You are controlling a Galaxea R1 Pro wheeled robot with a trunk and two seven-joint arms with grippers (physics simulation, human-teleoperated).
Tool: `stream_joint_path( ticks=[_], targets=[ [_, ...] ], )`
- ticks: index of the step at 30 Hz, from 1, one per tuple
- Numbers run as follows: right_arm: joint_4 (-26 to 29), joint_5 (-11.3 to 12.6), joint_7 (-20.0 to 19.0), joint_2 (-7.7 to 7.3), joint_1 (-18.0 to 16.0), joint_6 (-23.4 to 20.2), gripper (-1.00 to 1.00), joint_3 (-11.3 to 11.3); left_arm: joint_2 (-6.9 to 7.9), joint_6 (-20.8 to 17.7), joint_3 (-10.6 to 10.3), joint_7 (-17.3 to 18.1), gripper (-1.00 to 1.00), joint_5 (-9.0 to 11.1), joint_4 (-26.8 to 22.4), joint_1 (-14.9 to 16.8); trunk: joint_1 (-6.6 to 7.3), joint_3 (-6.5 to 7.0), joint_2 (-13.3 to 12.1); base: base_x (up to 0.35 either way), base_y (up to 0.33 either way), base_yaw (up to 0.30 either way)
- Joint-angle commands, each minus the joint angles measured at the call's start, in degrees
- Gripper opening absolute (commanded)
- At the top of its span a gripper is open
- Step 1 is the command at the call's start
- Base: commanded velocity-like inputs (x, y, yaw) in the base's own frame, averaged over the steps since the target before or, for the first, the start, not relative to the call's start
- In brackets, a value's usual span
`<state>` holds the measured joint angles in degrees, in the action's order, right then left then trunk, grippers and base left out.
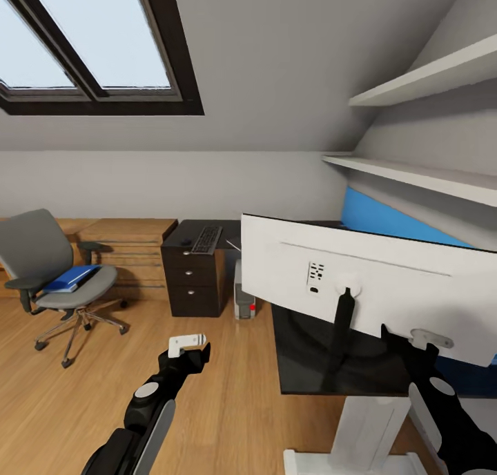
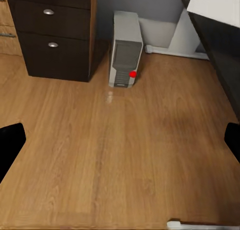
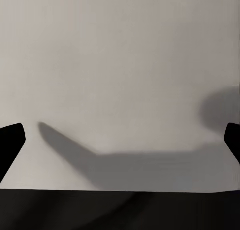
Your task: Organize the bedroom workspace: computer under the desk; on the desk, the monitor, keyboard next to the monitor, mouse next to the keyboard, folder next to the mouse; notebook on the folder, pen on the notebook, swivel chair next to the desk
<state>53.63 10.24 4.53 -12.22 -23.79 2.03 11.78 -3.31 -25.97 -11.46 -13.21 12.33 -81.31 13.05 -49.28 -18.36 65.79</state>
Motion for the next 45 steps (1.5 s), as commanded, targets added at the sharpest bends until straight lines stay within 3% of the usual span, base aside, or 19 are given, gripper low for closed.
stream_joint_path(
  ticks=[1,4,7,9,10,11,13,15,16,24,37,41,43,45],
  targets=[
    [0.0,0.5,0.2,-0.05,0.0,0.2,1.0,-0.1,0.41,-0.2,0.0,-0.5,1.0,0.6,1.5,0.0,-0.01,-0.07,0.0,0.016,-0.001,0.0],
    [-0.1,0.4,0.2,-0.14,0.0,0.3,1.0,-0.1,3.06,-0.1,0.2,-0.4,1.0,0.7,10.2,-0.2,-0.01,-0.07,0.0,0.007,0.0,0.0],
    [-0.2,0.3,0.2,-0.21,0.0,0.3,1.0,-0.1,4.17,0.3,0.2,-0.4,1.0,0.7,17.4,-0.3,-0.01,-0.07,0.0,0.002,0.0,0.0],
    [-0.2,0.3,0.2,-0.28,0.0,0.4,1.0,-0.1,4.67,2.1,0.2,-0.4,1.0,0.7,25.1,-0.4,-0.01,-0.07,0.0,0.001,0.0,0.0],
    [-0.2,0.3,0.2,-0.31,0.0,0.4,1.0,-0.1,4.81,4.5,0.3,-0.3,1.0,0.7,29.2,-0.4,-0.01,-0.07,0.0,0.0,0.0,0.0],
    [-0.2,0.3,0.2,-0.34,0.0,0.5,1.0,-0.2,5.41,15.4,1.7,-0.2,1.0,0.6,40.7,-0.4,-0.01,-0.07,0.0,0.0,0.0,0.0],
    [-0.2,0.3,0.2,-0.34,0.0,0.5,1.0,-0.1,5.5,20.9,2.4,-0.1,1.0,0.6,44.4,-0.4,-0.01,-0.07,0.0,0.0,0.0,0.0],
    [-0.2,0.3,0.2,-0.35,0.0,0.5,1.0,-0.1,5.54,23.9,2.7,-0.1,1.0,0.5,46.0,-0.4,-0.01,-0.07,0.0,0.0,0.0,0.0],
    [-0.2,0.3,0.2,-0.35,0.0,0.4,1.0,-0.1,5.68,28.2,3.2,-0.2,1.0,0.6,48.2,-0.4,-0.01,-0.07,0.0,0.0,0.0,0.0],
    [-0.2,0.3,0.3,-0.35,0.0,1.8,1.0,0.0,5.77,29.8,3.5,-0.4,1.0,0.7,49.4,-0.4,-0.01,-0.07,0.0,-0.005,-0.027,0.0],
    [-0.2,0.4,0.3,-0.35,0.0,2.9,1.0,0.0,5.67,29.8,4.4,-0.4,1.0,0.8,50.4,-0.4,-0.01,-0.07,0.0,-0.035,-0.273,0.0],
    [-0.2,0.3,0.3,-0.3,0.0,2.9,1.0,0.0,5.73,29.9,8.7,-0.3,1.0,0.7,50.4,-0.4,-0.01,-0.07,0.0,0.02,-0.072,0.0],
    [-0.2,0.3,0.3,-0.27,0.0,2.9,1.0,-0.1,5.76,29.9,13.4,-0.1,1.0,0.6,50.4,-0.4,-0.01,-0.07,0.0,0.005,-0.017,0.009],
    [-0.2,0.3,0.3,-0.27,0.0,2.9,1.0,-0.1,5.77,29.9,15.7,0.0,1.0,0.6,50.4,-0.4,-0.01,-0.07,0.0,0.002,-0.009,0.054]
  ],
)
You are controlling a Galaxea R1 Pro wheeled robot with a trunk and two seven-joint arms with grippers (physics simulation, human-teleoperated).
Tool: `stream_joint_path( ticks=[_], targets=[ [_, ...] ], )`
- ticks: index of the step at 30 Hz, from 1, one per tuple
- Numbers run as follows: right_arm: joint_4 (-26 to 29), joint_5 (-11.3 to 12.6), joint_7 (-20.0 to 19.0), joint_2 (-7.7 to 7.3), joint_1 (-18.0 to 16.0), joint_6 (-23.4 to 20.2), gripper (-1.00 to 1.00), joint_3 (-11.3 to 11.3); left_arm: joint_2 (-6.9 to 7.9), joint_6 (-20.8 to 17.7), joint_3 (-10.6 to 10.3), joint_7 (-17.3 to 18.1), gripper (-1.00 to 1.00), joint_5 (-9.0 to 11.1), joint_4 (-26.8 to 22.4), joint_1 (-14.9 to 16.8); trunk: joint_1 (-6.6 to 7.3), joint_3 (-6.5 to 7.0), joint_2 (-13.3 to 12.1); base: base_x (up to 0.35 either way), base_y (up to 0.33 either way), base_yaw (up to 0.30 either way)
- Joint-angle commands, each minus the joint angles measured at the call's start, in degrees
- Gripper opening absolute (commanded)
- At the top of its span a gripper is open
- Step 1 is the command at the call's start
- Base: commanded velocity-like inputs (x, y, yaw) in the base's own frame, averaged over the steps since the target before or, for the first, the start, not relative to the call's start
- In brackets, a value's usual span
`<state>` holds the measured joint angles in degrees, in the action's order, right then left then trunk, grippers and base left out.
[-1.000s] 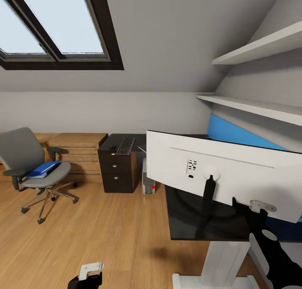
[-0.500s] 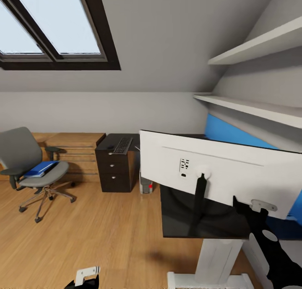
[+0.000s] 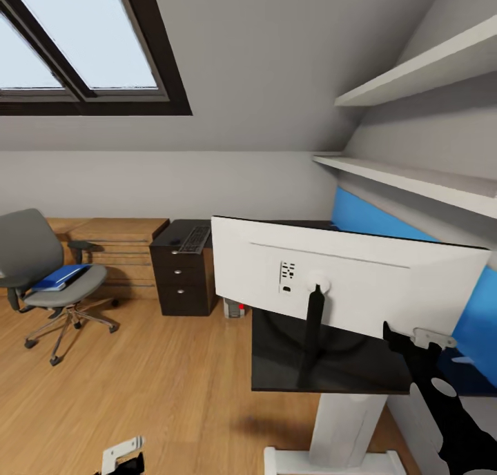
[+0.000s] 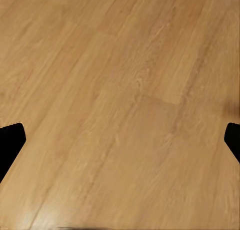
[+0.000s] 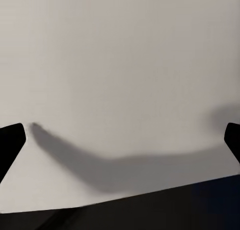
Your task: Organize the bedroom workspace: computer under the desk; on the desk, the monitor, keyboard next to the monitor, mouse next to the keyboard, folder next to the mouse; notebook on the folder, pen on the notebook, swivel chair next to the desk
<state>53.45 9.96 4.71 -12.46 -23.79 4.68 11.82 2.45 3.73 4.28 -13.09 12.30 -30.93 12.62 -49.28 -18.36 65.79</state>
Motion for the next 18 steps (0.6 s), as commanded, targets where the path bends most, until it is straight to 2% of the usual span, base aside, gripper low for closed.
stream_joint_path(
  ticks=[1,4,9,12,18],
  targets=[
    [0.0,0.6,0.1,-0.02,0.0,0.2,1.0,-0.1,0.01,0.3,0.5,-0.1,1.0,0.6,0.0,0.0,0.0,-0.07,0.0,0.001,-0.005,0.092],
    [0.0,0.6,0.1,-0.02,0.0,0.2,1.0,-0.1,0.01,0.3,1.9,0.0,1.0,0.6,0.0,0.0,0.0,-0.07,0.0,0.001,-0.003,0.154],
    [0.0,0.6,0.2,-0.02,0.0,0.2,1.0,-0.1,-0.02,0.3,2.6,0.0,1.0,0.5,0.0,0.0,0.0,-0.07,0.0,0.0,-0.001,0.204],
    [0.0,0.6,0.1,-0.02,0.0,0.2,1.0,-0.1,-0.05,0.2,2.6,0.0,1.0,0.5,0.0,0.0,0.0,-0.07,0.0,0.0,0.0,0.083],
    [-0.1,0.5,0.1,-0.02,0.0,0.2,1.0,-0.1,-0.07,0.2,2.7,0.0,1.0,0.4,0.1,0.0,0.0,-0.07,0.0,0.219,0.0,0.01]
  ],
)
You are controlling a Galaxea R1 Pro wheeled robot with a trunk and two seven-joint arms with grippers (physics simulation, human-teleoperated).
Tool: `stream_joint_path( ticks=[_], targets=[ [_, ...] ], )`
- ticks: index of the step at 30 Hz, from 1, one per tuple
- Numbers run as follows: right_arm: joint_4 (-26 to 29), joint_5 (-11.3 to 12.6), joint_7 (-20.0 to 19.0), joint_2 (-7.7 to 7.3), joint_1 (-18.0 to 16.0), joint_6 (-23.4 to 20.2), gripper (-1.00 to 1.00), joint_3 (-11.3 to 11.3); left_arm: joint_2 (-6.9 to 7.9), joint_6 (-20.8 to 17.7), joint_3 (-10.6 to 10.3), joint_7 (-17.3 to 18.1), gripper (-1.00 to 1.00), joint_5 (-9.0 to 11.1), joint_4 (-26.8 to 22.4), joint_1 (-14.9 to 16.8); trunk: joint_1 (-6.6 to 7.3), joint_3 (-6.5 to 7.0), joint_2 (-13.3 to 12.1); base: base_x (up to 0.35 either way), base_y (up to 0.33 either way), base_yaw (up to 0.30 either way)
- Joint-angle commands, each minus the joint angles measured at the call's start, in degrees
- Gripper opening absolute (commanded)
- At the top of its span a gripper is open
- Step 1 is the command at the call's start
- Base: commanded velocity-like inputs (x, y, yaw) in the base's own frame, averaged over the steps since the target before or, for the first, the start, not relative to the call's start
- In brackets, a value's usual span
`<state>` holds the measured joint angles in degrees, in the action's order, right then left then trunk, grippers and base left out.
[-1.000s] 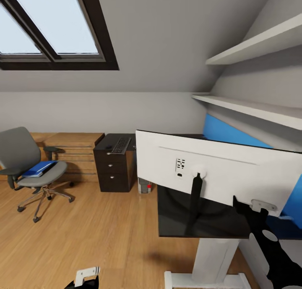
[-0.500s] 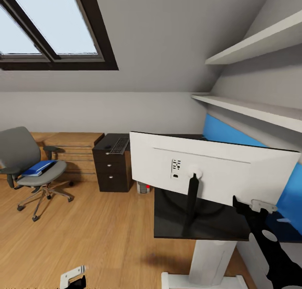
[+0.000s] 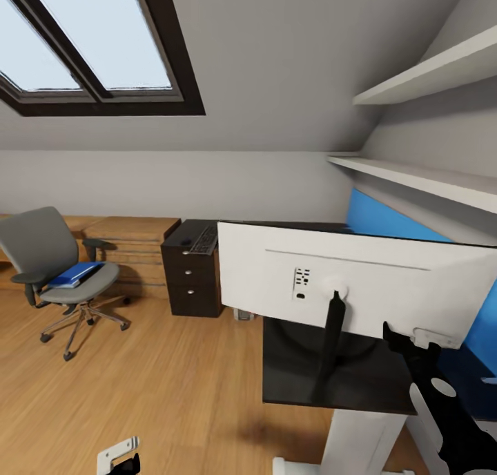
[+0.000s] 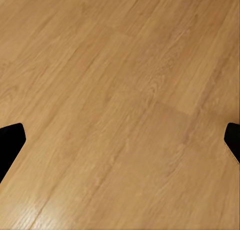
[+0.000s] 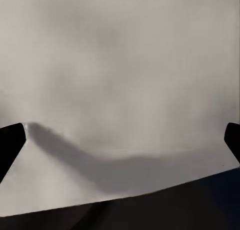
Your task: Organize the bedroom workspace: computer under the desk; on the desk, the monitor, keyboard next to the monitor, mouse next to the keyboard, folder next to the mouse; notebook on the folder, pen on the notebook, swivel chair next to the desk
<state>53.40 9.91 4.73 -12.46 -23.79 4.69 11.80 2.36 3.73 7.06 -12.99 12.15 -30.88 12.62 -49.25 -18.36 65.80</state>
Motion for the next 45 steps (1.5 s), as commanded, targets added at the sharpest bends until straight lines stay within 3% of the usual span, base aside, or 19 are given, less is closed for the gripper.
stream_joint_path(
  ticks=[1,10,45],
  targets=[
    [0.0,0.6,0.1,-0.02,0.0,0.2,1.0,-0.2,0.01,0.2,-0.1,-0.1,1.0,0.6,0.0,0.0,-0.03,-0.07,0.0,0.298,0.0,0.002],
    [0.0,0.6,0.1,-0.02,0.0,0.2,1.0,-0.2,0.01,0.3,-0.1,-0.1,1.0,0.6,0.0,0.0,-0.03,-0.07,0.0,0.29,0.0,0.0],
    [-0.3,-0.6,0.1,-0.05,0.0,0.2,1.0,-0.2,1.33,0.4,0.3,-0.3,1.0,0.8,0.0,0.0,-0.03,-0.07,0.0,0.123,0.0,0.0]
  ],
)
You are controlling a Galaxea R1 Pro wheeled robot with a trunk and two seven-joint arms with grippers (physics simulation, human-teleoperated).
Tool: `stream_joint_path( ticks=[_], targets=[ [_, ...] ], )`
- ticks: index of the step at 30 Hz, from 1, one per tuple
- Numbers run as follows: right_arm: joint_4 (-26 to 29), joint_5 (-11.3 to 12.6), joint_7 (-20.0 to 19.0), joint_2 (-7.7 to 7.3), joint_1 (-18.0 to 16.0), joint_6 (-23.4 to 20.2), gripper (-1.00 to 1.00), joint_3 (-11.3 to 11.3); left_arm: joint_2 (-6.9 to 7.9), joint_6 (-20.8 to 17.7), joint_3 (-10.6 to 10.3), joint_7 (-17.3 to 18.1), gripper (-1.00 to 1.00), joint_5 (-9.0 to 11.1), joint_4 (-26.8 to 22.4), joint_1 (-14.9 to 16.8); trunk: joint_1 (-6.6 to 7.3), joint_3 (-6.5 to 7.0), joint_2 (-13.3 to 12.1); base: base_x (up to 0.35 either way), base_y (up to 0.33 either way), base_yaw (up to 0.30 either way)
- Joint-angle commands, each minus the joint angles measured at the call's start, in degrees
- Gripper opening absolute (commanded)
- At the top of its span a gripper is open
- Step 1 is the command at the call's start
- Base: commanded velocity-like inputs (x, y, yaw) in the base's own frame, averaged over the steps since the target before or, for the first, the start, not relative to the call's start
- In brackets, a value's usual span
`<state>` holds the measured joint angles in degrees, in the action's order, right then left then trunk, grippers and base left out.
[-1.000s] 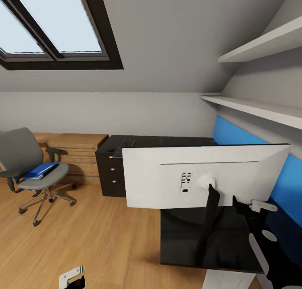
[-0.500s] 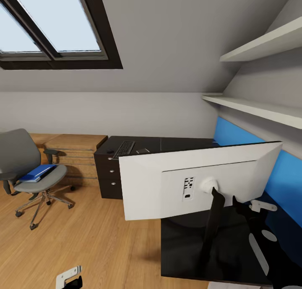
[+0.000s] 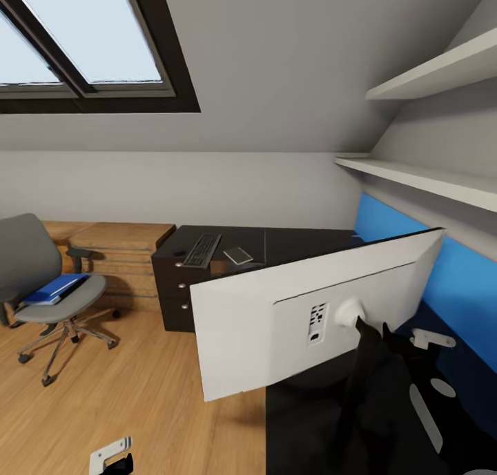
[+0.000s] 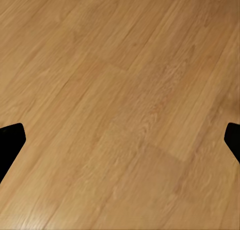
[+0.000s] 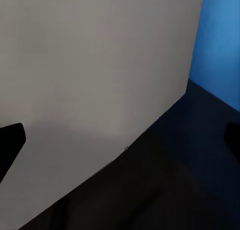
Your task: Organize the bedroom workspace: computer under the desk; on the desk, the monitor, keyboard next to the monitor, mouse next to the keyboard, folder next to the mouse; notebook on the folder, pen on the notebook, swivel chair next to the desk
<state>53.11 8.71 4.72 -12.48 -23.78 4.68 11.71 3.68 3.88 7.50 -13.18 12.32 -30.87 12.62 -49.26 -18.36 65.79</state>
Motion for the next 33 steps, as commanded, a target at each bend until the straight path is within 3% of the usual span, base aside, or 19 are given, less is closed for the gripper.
stream_joint_path(
  ticks=[1,16,26,33],
  targets=[
    [-0.1,0.6,0.1,-0.05,0.0,0.2,1.0,-0.1,0.01,0.2,-0.1,-0.1,1.0,0.6,0.0,0.0,-0.02,-0.07,0.0,0.106,0.0,0.0],
    [-0.1,0.6,0.1,-0.02,0.0,0.2,1.0,-0.2,-0.07,0.2,-0.2,-0.1,1.0,0.5,0.0,0.0,-0.02,-0.07,0.0,0.076,0.0,0.0],
    [-0.1,0.5,0.0,0.06,0.0,0.3,1.0,-0.4,-0.07,0.1,-0.2,-0.1,1.0,0.6,0.0,0.0,-0.02,-0.07,0.0,-0.253,-0.011,0.0],
    [-0.1,0.5,0.0,0.1,0.0,1.3,1.0,-0.4,-0.07,0.2,-0.3,-0.1,1.0,0.5,0.0,0.0,-0.02,-0.07,0.0,-0.217,-0.212,0.0]
  ],
)
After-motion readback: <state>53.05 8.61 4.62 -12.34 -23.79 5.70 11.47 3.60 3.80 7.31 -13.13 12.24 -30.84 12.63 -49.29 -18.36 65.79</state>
